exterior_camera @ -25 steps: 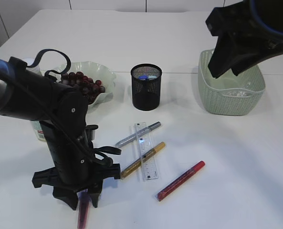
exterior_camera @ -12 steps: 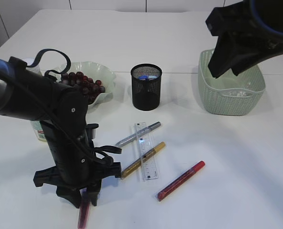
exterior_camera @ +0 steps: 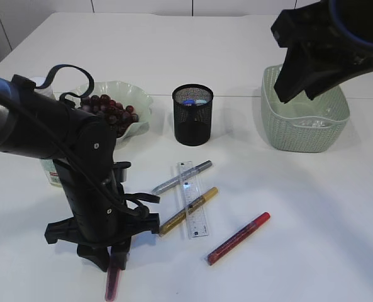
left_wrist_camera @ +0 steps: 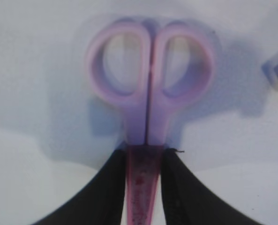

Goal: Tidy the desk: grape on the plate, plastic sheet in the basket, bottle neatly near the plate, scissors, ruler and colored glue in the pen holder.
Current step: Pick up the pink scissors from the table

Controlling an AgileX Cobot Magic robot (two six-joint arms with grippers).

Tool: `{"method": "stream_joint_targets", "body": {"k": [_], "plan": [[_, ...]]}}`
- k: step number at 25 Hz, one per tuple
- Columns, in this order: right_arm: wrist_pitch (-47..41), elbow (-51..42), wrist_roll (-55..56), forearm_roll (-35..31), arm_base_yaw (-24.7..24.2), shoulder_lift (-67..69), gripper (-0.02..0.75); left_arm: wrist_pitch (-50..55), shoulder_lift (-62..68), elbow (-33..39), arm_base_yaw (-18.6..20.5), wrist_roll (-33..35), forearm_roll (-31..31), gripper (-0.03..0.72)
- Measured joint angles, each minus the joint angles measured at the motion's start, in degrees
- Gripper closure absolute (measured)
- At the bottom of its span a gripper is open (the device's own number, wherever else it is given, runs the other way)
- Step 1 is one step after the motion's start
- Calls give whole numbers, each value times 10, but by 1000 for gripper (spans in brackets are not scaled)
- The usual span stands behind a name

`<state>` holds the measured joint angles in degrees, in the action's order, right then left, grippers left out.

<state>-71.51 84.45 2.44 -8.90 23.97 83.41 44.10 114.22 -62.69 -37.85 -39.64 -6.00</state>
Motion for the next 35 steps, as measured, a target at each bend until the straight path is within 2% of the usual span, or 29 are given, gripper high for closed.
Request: {"method": "stream_joint_targets", "body": {"k": [28, 35], "plan": [[0, 0, 0, 0, 0, 0, 409, -14, 0, -1, 0, 1, 6, 525], [0, 0, -1, 0, 0, 0, 409, 7, 0, -2, 0, 51, 25, 525]]}}
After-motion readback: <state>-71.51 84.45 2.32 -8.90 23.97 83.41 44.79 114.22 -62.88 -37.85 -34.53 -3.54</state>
